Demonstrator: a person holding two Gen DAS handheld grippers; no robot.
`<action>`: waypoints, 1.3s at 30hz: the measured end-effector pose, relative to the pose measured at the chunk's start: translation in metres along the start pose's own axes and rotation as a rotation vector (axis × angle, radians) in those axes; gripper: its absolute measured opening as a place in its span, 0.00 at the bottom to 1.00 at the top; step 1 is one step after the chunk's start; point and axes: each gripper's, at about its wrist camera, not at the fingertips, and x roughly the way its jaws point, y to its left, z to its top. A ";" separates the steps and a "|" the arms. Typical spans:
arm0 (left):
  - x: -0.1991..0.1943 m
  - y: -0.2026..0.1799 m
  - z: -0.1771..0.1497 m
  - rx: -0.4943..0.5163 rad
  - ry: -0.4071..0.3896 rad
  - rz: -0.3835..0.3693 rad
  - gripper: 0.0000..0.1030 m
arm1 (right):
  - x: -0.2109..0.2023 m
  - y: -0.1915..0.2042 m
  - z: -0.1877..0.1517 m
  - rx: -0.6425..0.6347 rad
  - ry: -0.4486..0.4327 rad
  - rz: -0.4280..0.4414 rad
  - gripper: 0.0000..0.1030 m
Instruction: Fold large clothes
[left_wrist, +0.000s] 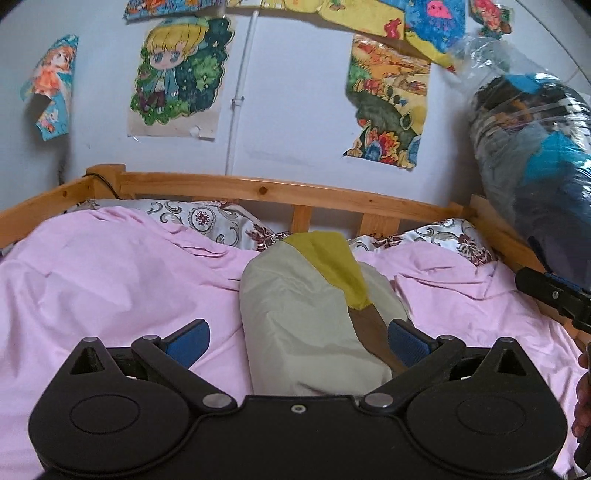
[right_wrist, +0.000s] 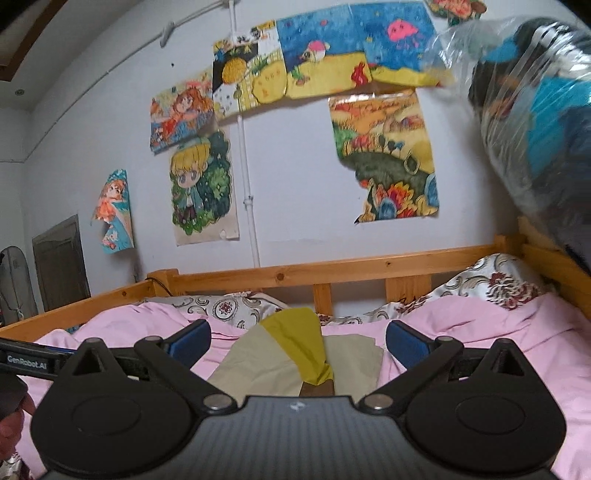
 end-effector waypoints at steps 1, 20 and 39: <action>-0.010 -0.002 -0.005 0.002 -0.008 0.005 0.99 | -0.009 0.001 -0.002 -0.002 -0.006 -0.002 1.00; -0.037 -0.018 -0.079 0.021 0.029 0.084 0.99 | -0.077 0.017 -0.065 -0.043 0.057 -0.044 1.00; -0.033 -0.009 -0.087 -0.030 0.057 0.102 0.99 | -0.069 0.031 -0.083 -0.079 0.130 -0.028 1.00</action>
